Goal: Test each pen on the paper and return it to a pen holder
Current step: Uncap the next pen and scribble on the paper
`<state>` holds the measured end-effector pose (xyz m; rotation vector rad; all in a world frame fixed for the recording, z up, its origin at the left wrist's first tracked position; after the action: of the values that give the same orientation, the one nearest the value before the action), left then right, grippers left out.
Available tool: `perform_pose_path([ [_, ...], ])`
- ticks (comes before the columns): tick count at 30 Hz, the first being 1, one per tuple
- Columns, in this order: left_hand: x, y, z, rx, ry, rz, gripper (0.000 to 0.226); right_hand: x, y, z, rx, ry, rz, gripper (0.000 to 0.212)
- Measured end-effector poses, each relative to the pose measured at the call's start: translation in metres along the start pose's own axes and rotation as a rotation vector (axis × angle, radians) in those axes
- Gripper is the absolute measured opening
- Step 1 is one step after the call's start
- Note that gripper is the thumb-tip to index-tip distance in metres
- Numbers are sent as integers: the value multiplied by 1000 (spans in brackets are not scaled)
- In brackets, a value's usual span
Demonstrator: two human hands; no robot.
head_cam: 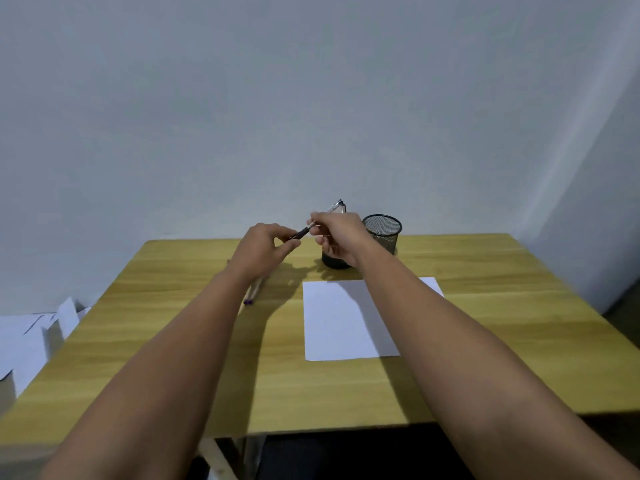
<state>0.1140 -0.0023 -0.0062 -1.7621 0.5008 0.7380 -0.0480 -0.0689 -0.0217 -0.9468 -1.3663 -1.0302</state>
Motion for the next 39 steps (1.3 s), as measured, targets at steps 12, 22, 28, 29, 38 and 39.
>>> perform_pose_path([
  [12,-48,67,42,339,-171,183,44,-18,-54,8,-373,-65,122,33],
  [22,30,50,33,-74,-128,-598,33,43,-109,15,-424,-339,89,29],
  [28,54,64,22,-84,-204,-827,33,-10,-108,34,-369,-329,40,23],
  [29,56,66,23,-80,-211,-835,33,-20,-109,36,-367,-319,32,20],
  [38,25,87,53,-81,170,-488,44,-85,-104,30,-321,-193,-56,25],
  [39,25,93,56,-34,195,-481,46,-84,-100,28,-315,-208,-26,32],
])
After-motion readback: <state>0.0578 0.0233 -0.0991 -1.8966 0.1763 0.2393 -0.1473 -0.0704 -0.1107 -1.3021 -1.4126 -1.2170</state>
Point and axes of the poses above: each hand's wrist, its own z-axis away from the middle knuckle, its own y-axis out of the palm, x = y × z, the point moved 8 cm from there along -z, towards the middle knuckle, and after that the axes turned 12 degrees about -y, right-handed, at the moved point
